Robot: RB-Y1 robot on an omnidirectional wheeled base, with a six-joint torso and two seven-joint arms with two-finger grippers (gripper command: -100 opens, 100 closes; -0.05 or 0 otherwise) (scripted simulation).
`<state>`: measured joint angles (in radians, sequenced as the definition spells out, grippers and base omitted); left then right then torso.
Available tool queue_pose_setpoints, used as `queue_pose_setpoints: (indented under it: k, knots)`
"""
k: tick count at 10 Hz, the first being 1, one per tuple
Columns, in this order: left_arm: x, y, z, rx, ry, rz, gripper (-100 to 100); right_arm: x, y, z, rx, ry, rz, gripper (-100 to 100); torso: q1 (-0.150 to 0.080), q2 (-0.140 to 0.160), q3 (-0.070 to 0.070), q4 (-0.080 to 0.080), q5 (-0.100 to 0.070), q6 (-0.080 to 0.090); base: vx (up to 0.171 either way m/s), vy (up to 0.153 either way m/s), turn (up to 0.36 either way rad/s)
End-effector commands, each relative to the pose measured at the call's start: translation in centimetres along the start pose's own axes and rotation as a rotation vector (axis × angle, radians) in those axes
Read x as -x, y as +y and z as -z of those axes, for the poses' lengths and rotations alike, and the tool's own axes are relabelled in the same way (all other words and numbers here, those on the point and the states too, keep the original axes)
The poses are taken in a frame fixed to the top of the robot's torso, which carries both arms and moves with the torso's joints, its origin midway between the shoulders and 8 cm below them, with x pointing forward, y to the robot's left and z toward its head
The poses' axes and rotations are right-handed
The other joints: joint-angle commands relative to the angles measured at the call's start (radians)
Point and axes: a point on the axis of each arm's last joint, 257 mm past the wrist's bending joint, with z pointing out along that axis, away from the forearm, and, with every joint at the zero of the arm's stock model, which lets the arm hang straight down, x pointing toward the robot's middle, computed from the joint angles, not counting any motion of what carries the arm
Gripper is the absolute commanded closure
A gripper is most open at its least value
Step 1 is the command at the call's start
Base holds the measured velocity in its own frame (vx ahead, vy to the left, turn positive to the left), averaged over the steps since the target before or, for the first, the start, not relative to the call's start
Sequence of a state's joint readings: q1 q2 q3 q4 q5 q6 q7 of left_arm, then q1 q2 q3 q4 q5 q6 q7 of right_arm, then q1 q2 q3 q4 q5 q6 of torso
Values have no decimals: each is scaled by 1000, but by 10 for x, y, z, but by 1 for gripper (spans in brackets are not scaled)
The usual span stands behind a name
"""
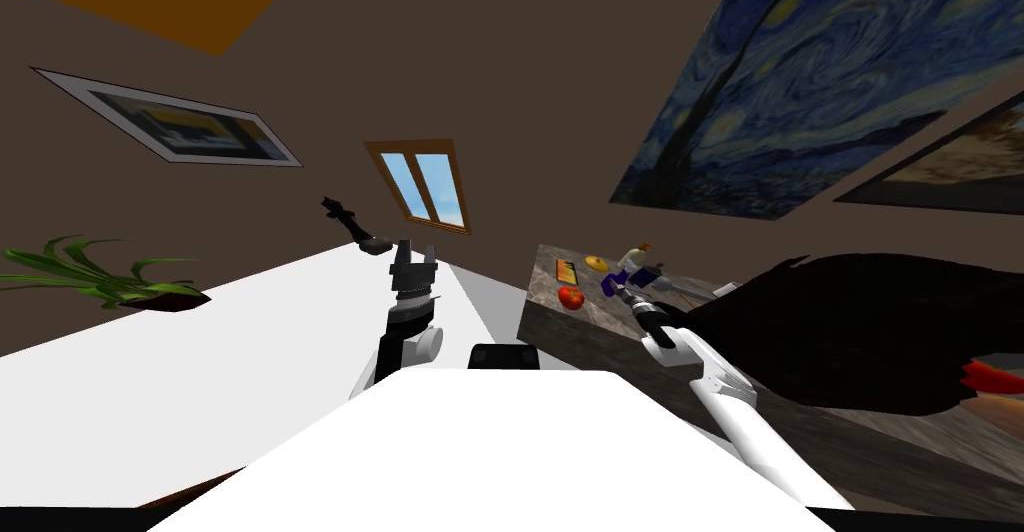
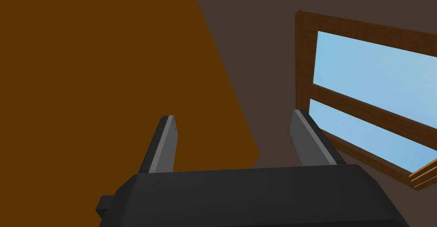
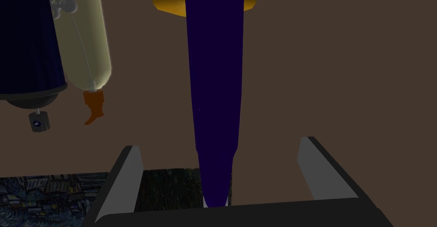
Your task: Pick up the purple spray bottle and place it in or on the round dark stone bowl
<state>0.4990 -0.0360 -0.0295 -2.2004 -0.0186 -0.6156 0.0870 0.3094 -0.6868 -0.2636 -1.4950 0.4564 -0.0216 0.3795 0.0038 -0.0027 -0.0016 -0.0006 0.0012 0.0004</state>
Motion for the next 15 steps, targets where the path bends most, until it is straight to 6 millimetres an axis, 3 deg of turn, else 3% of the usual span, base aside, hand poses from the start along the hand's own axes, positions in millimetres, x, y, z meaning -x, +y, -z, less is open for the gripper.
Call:
queue_pose_setpoints:
  k: [1,2,3,4,8,9,10,11,12,15]
  knots:
    - [0,0,0,0,0,0,0,0,0,0,0,0,0,-100,0,0,0,0,0,0,19,26,-2]
    - [0,0,0,0,0,0,0,0,-2,0,-4,1,3,0,-2,1,1,0,-1,0,4,5,0]
    - [0,0,0,0,0,0,0,0,-1,0,-4,1,3,-100,-3,3,1,1,-1,0,0,0,0]
    - [0,0,0,0,0,0,0,0,-1,0,-4,1,3,100,-4,3,2,1,-1,0,0,0,0]
    - [0,0,0,0,0,0,0,1,-1,0,-3,0,3,100,-4,3,2,1,-1,0,0,0,0]
    - [0,0,0,0,0,0,0,1,-1,0,-3,0,3,0,-4,3,2,1,-1,0,0,0,0]
    - [0,0,0,0,0,0,0,1,-1,0,-3,0,3,100,-4,3,2,1,-1,0,0,0,0]
    - [0,0,0,0,0,0,0,1,-1,0,-3,0,3,0,-4,3,2,1,-1,0,0,0,0]
    - [0,0,0,0,0,0,0,5,-6,2,-5,4,19,100,-4,3,2,1,-1,0,-104,1,93]
    - [0,0,0,0,0,0,0,14,-14,5,-7,9,47,100,-1,17,9,2,-2,2,-192,29,76]
